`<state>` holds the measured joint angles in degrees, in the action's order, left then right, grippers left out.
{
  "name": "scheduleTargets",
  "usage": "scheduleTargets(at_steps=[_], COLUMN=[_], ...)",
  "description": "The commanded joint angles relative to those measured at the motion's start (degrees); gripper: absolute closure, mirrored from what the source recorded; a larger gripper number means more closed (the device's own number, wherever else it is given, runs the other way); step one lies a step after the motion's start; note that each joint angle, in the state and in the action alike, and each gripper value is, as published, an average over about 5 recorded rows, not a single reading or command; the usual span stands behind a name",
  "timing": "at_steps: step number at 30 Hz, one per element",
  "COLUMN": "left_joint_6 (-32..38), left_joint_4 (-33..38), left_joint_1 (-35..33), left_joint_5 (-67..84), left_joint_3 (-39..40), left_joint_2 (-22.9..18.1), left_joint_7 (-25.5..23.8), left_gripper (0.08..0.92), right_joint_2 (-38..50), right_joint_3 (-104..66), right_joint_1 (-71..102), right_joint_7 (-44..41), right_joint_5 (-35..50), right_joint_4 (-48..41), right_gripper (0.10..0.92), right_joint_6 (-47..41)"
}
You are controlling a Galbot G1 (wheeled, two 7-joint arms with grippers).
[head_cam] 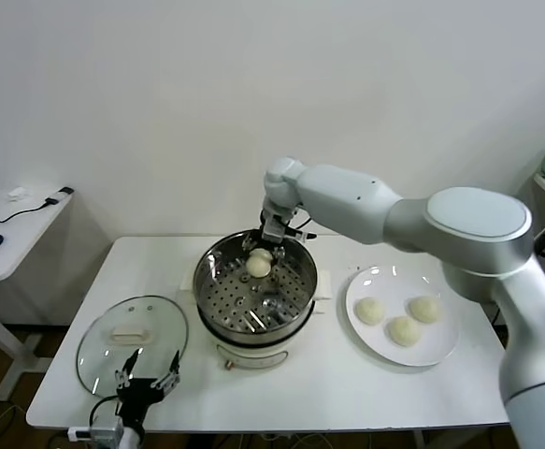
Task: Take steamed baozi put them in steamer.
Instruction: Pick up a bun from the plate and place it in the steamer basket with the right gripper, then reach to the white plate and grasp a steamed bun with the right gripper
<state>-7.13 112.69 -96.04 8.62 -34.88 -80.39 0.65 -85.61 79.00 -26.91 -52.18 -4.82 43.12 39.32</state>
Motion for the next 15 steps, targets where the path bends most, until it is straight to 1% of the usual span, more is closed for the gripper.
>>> scheduleTargets(at_steps=[1,5,8,10,12,13,15], left_joint_6=[0.00,-0.05,-0.07,-0.12,-0.16,-0.17,-0.16], left_joint_4=[0.04,0.50,0.89,1.20,1.45,1.55,1.66], left_joint_1=[-0.01,-0.28,-0.51,-0.64,-0.74,-0.78,-0.85], left_joint_5=[0.08,0.00,-0.17,-0.31,-0.41,-0.47,-0.50], left_joint_3=[-0.03,0.00,0.11,0.18,0.22,0.24,0.27], left_joint_2=[-0.03,-0.12,-0.21,-0.31,-0.39,-0.42,-0.39], left_joint_7=[0.01,-0.05,-0.10,-0.13,-0.15,-0.15,-0.15], left_gripper=[0.177,0.177,0.177,0.177,0.177,0.177,0.177], right_joint_2=[0.15,4.47,9.13,13.58,19.43,22.72,28.72], right_joint_3=[1.78,5.06,9.33,14.20,19.33,22.10,26.15], right_joint_1=[-2.91,-10.94,-17.95,-22.85,-27.47,-29.75,-32.77], right_joint_7=[-1.63,-5.86,-8.82,-9.73,-9.75,-9.47,-8.26], right_joint_5=[7.16,17.45,27.93,36.13,41.66,43.63,43.63], right_joint_4=[0.39,7.20,13.47,18.53,23.41,25.84,29.24], right_gripper=[0.232,0.205,0.203,0.203,0.202,0.202,0.203], right_joint_6=[2.41,0.26,-3.79,-9.36,-17.04,-21.38,-28.46])
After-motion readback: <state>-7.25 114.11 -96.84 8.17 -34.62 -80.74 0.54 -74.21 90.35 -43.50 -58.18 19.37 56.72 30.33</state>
